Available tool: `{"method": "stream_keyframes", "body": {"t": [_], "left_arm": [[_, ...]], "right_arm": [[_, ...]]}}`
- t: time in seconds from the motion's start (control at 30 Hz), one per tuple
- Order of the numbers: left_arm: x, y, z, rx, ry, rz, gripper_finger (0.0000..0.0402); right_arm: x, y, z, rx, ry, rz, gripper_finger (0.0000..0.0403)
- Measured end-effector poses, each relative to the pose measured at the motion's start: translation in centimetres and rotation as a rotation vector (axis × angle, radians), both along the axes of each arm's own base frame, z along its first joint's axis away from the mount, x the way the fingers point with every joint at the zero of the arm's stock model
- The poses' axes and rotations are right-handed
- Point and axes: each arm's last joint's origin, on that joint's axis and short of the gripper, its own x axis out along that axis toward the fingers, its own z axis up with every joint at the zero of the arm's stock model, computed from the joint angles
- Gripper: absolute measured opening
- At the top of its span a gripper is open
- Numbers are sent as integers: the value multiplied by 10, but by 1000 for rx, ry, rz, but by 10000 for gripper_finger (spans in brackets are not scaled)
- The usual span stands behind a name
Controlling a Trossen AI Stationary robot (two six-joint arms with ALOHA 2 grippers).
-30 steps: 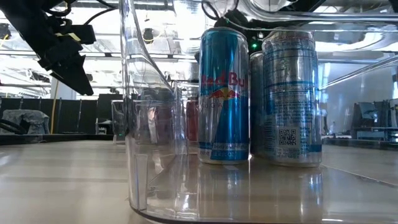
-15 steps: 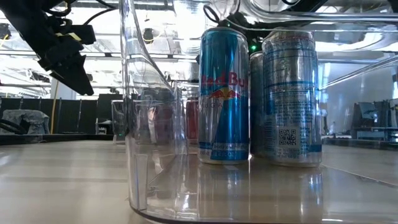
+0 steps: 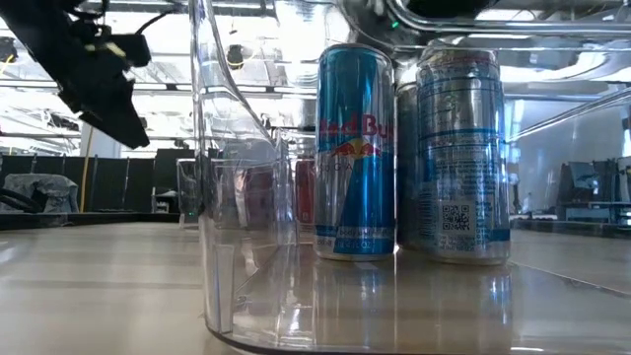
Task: Sort soda cans
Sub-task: Move the bottom transparent bin to the top right of the table
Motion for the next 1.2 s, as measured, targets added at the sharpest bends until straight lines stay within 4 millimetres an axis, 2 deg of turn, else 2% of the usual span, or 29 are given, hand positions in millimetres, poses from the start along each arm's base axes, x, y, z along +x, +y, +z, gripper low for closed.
{"method": "stream_keyframes", "body": {"t": [0.07,0.17,0.3,0.4,0.63,0.83,1.0,1.1,1.2], "left_arm": [[4,-6,2,1,-40,-47,371],[14,-17,6,-13,-116,-135,371],[34,-37,-1,-44,-125,-301,371],[48,-50,-10,-33,-128,-354,371],[74,-72,-34,-65,-155,-400,371],[96,-87,-56,-104,-198,-470,371],[110,-96,-65,-123,-203,-506,371],[117,-99,-69,-127,-190,-499,371],[127,-104,-78,-131,-196,-502,371]], "right_arm": [[-19,15,21,-1,-8,38,0],[-49,37,38,38,44,87,0],[-86,64,40,154,210,107,0],[-102,83,37,286,279,60,6],[-119,122,30,475,347,-14,49],[-124,147,34,461,284,36,61],[-124,168,38,435,184,102,58],[-124,181,27,438,248,90,53],[-123,193,6,439,361,10,45]]}}
